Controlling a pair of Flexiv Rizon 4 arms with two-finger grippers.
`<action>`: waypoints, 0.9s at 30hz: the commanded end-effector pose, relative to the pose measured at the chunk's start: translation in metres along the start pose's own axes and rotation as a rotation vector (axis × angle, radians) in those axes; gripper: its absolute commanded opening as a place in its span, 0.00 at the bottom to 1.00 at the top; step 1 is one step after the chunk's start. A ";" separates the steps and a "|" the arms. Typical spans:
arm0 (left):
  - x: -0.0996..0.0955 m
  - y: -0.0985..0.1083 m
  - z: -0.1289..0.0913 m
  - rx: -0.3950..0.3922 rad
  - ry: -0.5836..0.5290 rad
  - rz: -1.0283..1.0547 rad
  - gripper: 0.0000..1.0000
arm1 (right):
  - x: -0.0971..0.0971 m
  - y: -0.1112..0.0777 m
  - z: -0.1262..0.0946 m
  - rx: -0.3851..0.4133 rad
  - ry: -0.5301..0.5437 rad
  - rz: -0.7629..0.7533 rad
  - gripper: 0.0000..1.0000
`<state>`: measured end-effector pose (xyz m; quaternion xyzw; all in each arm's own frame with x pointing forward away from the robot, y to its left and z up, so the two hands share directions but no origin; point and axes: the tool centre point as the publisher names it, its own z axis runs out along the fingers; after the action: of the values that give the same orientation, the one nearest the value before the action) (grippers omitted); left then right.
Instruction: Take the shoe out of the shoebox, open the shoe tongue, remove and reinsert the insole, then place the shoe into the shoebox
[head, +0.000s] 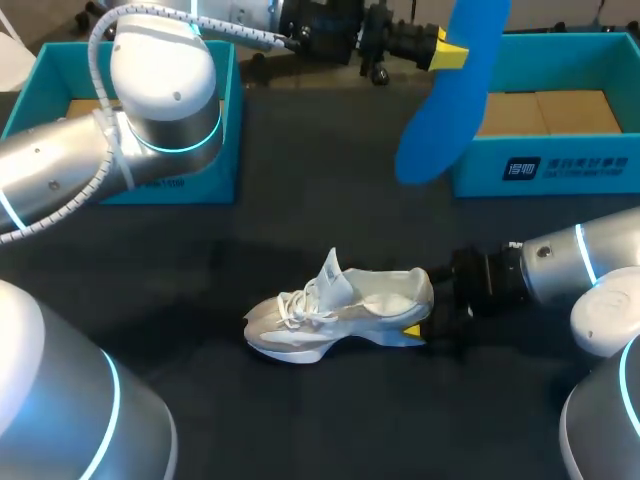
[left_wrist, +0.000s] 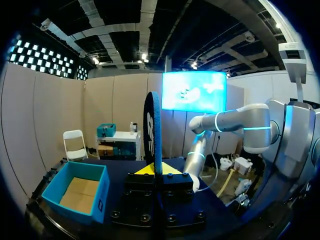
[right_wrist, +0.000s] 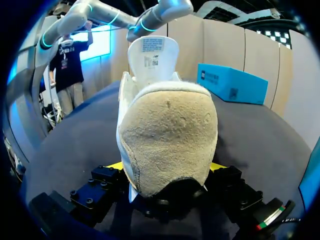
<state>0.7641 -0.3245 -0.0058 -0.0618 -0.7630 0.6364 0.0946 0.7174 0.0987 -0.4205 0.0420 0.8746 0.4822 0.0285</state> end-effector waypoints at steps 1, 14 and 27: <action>0.001 0.000 0.000 0.002 -0.001 0.000 0.00 | 0.001 -0.002 0.006 0.006 -0.001 0.001 0.00; 0.002 0.011 -0.011 -0.002 -0.034 -0.122 0.00 | 0.001 -0.002 0.006 0.006 -0.001 0.001 0.00; 0.021 0.011 -0.025 0.178 0.006 -0.439 0.00 | 0.001 -0.002 0.006 0.006 -0.001 0.001 0.00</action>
<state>0.7560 -0.2989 -0.0067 0.0946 -0.7211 0.6457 0.2328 0.7174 0.0987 -0.4206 0.0420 0.8746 0.4822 0.0285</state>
